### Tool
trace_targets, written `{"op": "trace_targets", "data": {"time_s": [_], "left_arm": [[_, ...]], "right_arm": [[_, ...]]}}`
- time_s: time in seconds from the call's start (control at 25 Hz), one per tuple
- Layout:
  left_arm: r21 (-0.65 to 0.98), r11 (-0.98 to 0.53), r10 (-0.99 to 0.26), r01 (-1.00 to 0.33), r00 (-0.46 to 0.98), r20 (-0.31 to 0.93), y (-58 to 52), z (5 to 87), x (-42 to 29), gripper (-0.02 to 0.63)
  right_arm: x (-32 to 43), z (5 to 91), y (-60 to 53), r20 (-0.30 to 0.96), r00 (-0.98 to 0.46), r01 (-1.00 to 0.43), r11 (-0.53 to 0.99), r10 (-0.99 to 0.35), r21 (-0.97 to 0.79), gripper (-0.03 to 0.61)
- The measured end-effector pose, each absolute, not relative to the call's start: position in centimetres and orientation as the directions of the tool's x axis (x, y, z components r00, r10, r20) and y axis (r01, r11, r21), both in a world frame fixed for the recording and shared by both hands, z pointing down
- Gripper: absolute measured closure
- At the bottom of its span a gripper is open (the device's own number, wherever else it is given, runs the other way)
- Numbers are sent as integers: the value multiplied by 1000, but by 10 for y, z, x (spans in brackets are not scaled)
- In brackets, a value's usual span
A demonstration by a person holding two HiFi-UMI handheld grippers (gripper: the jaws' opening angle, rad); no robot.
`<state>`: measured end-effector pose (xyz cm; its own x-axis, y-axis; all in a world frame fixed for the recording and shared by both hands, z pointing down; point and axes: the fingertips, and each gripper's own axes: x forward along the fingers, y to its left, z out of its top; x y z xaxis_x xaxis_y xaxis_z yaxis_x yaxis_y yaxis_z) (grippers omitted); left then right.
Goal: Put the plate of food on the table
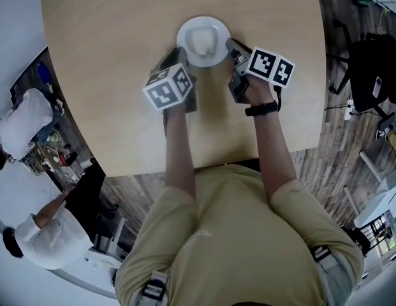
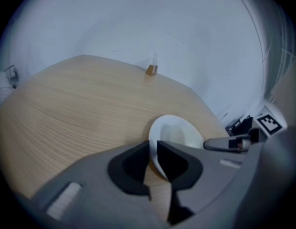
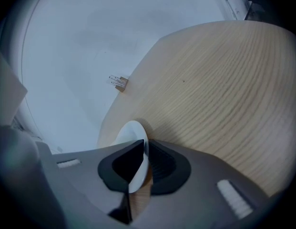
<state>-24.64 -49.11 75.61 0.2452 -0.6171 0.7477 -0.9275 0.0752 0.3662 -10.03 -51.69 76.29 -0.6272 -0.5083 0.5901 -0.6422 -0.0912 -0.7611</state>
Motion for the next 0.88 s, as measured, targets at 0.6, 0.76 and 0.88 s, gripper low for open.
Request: {"op": "trace_targets", "data": {"time_s": [0.6, 0.76, 0.88], "left_arm": [[307, -30, -682, -951, 244, 689, -433, 689, -243, 558], [297, -66, -722, -953, 251, 645, -405, 660, -235, 558], [279, -104, -771, -955, 254, 584, -385, 630, -231, 562]], "right_arm": [[-96, 714, -448, 641, -541, -820, 172, -545, -546, 554], [-90, 681, -425, 586, -546, -813, 212, -599, -542, 566], [-88, 647, -410, 527, -546, -819, 280, -652, -501, 566]]}}
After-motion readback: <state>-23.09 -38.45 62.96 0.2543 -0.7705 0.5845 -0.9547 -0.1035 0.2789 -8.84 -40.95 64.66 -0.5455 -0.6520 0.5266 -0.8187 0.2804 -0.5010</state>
